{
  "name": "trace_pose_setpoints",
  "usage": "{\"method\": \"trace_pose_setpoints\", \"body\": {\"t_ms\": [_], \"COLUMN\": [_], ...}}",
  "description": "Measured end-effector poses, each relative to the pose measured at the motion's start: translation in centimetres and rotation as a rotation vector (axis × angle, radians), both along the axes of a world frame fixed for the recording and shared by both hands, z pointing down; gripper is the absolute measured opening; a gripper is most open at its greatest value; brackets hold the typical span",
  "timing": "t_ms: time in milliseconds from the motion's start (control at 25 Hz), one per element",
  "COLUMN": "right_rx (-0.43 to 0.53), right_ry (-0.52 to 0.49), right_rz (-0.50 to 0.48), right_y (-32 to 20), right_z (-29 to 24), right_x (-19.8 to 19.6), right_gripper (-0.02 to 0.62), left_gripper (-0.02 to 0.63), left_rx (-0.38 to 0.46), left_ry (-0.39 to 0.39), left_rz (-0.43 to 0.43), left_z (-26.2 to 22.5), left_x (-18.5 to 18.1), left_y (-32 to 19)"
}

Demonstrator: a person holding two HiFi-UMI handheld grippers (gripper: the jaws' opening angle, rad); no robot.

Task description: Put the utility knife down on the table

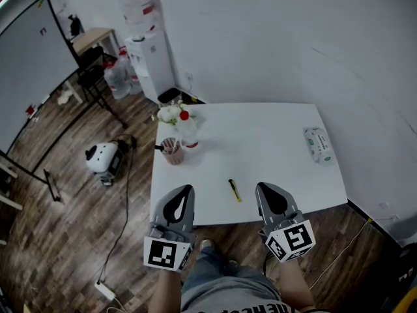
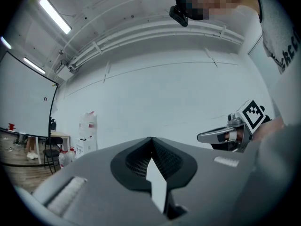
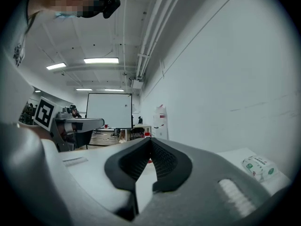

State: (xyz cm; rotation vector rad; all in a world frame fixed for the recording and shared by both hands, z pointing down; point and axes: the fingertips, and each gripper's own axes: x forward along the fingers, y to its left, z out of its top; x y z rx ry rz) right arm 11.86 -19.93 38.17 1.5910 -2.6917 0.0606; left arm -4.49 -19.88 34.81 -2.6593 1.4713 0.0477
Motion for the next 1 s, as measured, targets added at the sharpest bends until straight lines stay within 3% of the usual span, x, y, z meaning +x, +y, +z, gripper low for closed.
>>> {"method": "trace_pose_setpoints", "body": {"t_ms": [1000], "right_rx": [0.081], "right_ry": [-0.013], "right_rz": [-0.002], "right_y": [1.7], "right_z": [-2.8], "right_x": [0.9], "right_gripper": [0.000], "left_gripper": [0.006], "left_rx": [0.018], "left_ry": [0.003], "left_rz": [-0.009], "left_z": [-0.5], "left_x": [1.2], "left_y": [1.4]}}
